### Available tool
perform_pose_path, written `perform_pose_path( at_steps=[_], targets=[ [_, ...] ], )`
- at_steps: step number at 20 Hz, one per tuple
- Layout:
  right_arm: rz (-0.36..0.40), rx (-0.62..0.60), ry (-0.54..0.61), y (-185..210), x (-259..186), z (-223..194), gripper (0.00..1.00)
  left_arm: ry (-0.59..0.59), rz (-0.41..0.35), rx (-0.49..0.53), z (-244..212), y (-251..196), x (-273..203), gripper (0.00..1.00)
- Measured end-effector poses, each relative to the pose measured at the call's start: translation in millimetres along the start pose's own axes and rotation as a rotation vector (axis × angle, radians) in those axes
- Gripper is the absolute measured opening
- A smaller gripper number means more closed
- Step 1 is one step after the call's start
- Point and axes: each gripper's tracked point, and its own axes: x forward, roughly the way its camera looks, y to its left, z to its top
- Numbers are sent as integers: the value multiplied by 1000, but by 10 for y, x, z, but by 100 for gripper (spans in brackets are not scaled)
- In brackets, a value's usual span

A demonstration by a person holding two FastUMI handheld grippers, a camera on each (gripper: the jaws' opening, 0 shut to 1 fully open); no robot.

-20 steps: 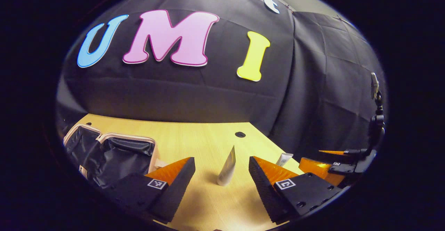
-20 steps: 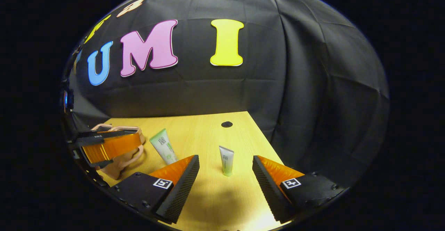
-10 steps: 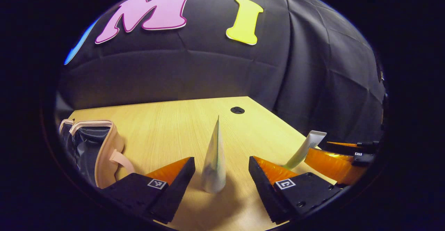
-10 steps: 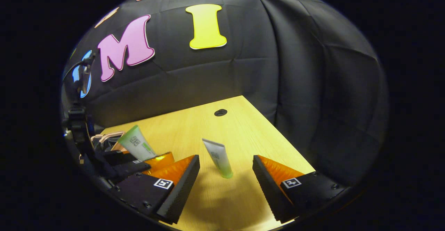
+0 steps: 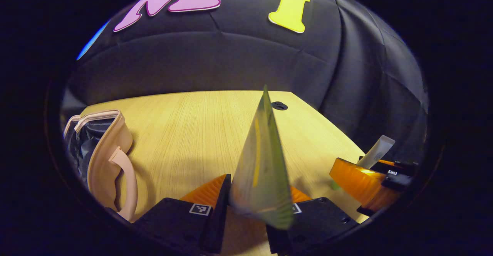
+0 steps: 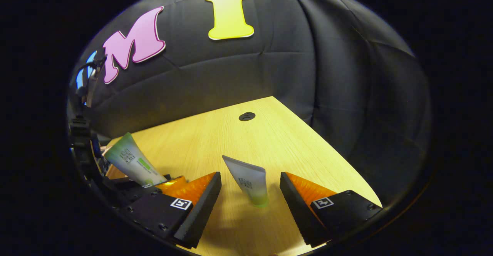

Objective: First open the suitcase, pack the skin care products into it, and then close the suitcase.

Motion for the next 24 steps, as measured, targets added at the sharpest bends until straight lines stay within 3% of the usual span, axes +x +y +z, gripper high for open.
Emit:
perform_pose_path(
  at_steps=[3,4,7,8,9,12,13,14,15,16,18,19,20,21,22,23,24],
  targets=[
    [-42,-22,-3,-63,109,-29,97,-2,-6,-24,-37,39,-12,51],
    [-51,-35,-4,-68,141,-48,92,-8,-3,-26,-28,62,-24,52],
    [-71,-63,4,-111,179,-87,41,-14,-6,-31,-40,93,-19,52],
    [-69,-67,1,-108,176,-86,32,-17,-8,-35,-39,95,-18,52],
    [-62,-64,9,-100,170,-93,39,-19,-9,-36,-36,94,-21,52],
    [-45,-87,4,-65,54,-64,34,-26,-8,-21,-29,90,-25,49],
    [-45,-103,-10,-58,-7,-8,25,-32,-13,-26,-34,92,-31,49],
    [-42,-115,-25,-54,-71,50,34,-33,-21,-39,-34,91,-52,49],
    [-40,-120,-35,-38,-145,114,25,-38,-24,-50,-14,98,-88,48],
    [-39,-123,-42,-23,-221,178,34,-22,-25,-55,-26,115,-149,47],
    [-37,-136,-63,17,-405,302,34,-32,-23,-64,22,174,-290,46],
    [-32,-145,-72,59,-503,365,25,-52,-20,-66,110,218,-407,45],
    [-28,-153,-75,105,-593,406,34,-80,-18,-62,229,268,-556,48],
    [-19,-159,-78,174,-691,447,42,-104,-14,-55,337,340,-710,45],
    [-7,-165,-82,260,-803,486,25,-127,-9,-49,472,428,-889,45],
    [9,-176,-87,356,-921,527,33,-146,-3,-42,576,531,-1078,45],
    [25,-190,-90,449,-1032,560,25,-158,8,-37,673,661,-1283,42]
  ],
)
